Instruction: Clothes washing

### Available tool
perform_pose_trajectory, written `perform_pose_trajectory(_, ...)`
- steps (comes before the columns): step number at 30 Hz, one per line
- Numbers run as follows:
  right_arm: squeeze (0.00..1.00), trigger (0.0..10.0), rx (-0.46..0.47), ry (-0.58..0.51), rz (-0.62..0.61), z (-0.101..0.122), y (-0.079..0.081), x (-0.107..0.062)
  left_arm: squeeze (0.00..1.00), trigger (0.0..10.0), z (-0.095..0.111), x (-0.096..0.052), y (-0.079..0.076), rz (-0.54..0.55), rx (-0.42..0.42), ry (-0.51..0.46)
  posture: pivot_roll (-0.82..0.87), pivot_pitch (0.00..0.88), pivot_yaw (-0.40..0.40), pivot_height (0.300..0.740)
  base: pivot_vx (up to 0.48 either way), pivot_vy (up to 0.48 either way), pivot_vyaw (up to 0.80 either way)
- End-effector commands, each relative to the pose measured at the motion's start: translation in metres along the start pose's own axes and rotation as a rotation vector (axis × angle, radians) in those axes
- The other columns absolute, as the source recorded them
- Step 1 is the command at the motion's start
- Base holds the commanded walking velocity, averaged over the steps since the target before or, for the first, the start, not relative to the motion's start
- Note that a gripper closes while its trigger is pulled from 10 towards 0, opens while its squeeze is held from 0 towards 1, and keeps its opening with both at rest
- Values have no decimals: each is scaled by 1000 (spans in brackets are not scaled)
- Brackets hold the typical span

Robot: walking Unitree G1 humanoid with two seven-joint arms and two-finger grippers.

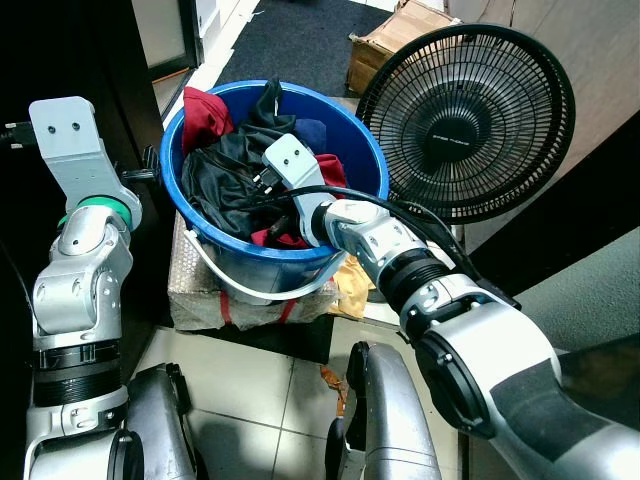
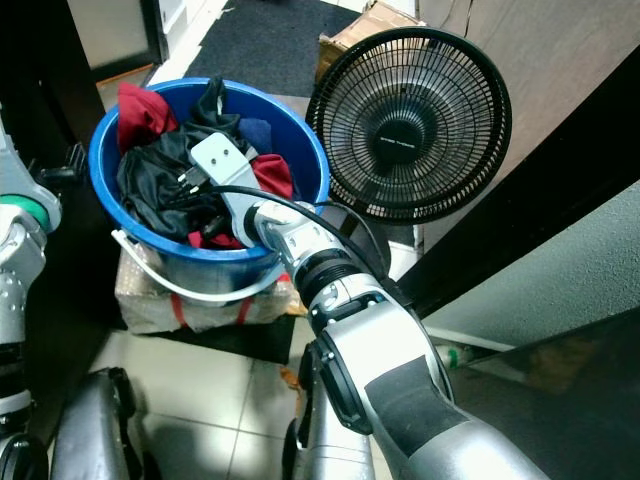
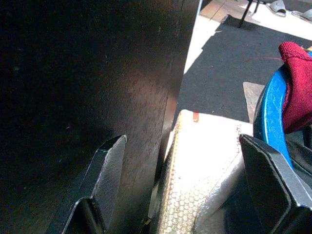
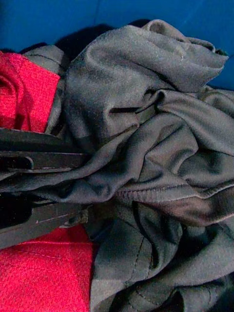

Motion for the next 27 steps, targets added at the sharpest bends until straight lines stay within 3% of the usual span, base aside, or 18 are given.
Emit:
perform_pose_trajectory(1,0,0,40,30,2,-15,-1,1,0,10000,-8,-3,-2,-13,5,21,53,243,-159,440,0,0,0)
perform_pose_trajectory(8,0,0,46,23,7,-14,0,1,0,10000,-8,-3,-2,-13,4,22,55,243,-162,440,0,0,0)
perform_pose_trajectory(9,0,0,45,-60,22,2,1,0,0,10000,-4,-3,-1,-9,3,5,70,240,-174,440,0,0,0)
perform_pose_trajectory(10,0,10000,39,-211,34,34,0,-7,0,10000,7,-5,2,-13,-7,-39,85,230,-178,440,0,0,0)
perform_pose_trajectory(12,0,10000,29,-383,42,70,-2,-19,0,10000,19,-8,4,-18,-19,-90,87,227,-177,440,0,0,0)
perform_pose_trajectory(14,0,10000,2,-646,12,126,-12,-52,0,10000,40,-14,5,-52,-23,-174,89,206,-158,440,0,0,0)
perform_pose_trajectory(15,0,10000,2,-646,12,126,-12,-52,0,10000,40,-14,5,-52,-23,-174,89,206,-158,440,0,0,0)
perform_pose_trajectory(17,0,10000,-49,-834,-16,161,-18,-84,0,10000,55,-18,1,-89,-13,-232,89,191,-143,440,0,0,0)
perform_pose_trajectory(19,0,10000,-49,-834,-16,161,-18,-84,0,10000,55,-18,1,-89,-13,-232,89,191,-143,440,0,0,0)
perform_pose_trajectory(21,0,10000,-117,-983,-91,181,-26,-118,0,10000,61,-17,-7,-128,0,-256,85,147,-108,440,0,0,0)
perform_pose_trajectory(24,0,10000,-133,-1026,-113,185,-29,-129,0,10000,63,-16,-10,-139,0,-262,85,147,-108,440,0,0,0)
perform_pose_trajectory(25,0,10000,-155,-1084,-172,189,-38,-150,0,10000,66,-14,-14,-150,-6,-267,82,120,-87,440,0,0,0)
perform_pose_trajectory(26,0,10000,-155,-1084,-172,189,-38,-150,0,10000,66,-14,-14,-150,-6,-267,82,120,-87,440,0,0,0)
perform_pose_trajectory(27,0,10000,-166,-1138,-233,190,-47,-172,0,10000,69,-12,-20,-168,-16,-275,76,96,-66,440,0,0,0)
Point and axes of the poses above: a point about 5 cm out from each wrist's last joint towards the gripper, its own x axis pointing out of the wrist towards the gripper, its own z axis along the axis of the wrist's last joint, y = z × x, the point moved 5 cm from there along x, pointing out of the wrist towards the gripper, and after that the axes turned 15 degrees about x, right-handed, at the moved point
